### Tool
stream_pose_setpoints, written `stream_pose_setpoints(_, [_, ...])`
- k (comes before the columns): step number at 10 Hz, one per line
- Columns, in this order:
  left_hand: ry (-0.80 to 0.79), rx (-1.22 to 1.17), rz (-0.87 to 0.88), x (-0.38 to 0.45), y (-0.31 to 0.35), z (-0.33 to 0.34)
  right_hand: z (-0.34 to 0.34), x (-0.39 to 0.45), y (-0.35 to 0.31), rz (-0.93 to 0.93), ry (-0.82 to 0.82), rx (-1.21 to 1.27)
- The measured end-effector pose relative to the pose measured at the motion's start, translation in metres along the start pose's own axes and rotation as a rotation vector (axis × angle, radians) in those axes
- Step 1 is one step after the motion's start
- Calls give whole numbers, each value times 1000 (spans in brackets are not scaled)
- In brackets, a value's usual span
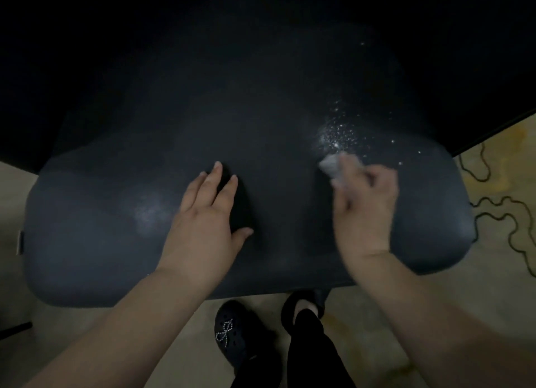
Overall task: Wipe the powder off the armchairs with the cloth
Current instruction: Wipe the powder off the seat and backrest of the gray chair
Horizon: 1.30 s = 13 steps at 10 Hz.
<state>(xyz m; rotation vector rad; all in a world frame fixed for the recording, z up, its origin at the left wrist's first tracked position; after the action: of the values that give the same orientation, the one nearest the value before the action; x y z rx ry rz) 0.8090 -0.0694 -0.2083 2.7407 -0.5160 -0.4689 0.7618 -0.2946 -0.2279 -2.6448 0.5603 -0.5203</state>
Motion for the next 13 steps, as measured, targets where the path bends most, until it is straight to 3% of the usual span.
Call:
stream_pose_setpoints(1, [-4,-1,13,9,17,4,14,-22,-37,-283,-171,54])
stream_pose_setpoints(2, [16,17,4,20,23,4,-2,0,1,-281,-115,4])
stream_pose_setpoints(3, [15,33,-18,31,23,1,-22,16,60,205,-31,45])
stream_pose_setpoints(4, [9,49,-20,43,25,-1,-10,-2,33,178,-66,123])
stream_pose_setpoints(5, [19,64,-18,52,27,-2,-2,-8,10,-103,-158,120])
stream_pose_setpoints(7, [30,86,-28,67,23,-7,-22,-4,70,333,24,10])
stream_pose_setpoints(8, [27,66,-45,70,21,-6,-7,-18,30,247,-92,147])
stream_pose_setpoints(9, [27,59,-54,71,21,-4,-4,-14,12,-28,-130,134])
stream_pose_setpoints(11, [39,33,-67,75,24,-5,-20,25,71,311,80,12])
stream_pose_setpoints(12, [55,40,-62,78,28,-2,-7,27,37,259,49,111])
stream_pose_setpoints(13, [60,38,-77,78,28,1,3,22,12,-80,-148,145])
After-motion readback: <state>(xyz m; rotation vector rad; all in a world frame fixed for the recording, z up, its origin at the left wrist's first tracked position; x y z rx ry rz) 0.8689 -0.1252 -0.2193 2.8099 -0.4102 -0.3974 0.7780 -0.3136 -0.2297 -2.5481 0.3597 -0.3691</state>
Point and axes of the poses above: each hand's wrist, its own x-axis towards the middle knuckle, its own z-axis out of the palm, y = z × x, the point moved 5 cm from there along x, towards the middle knuckle
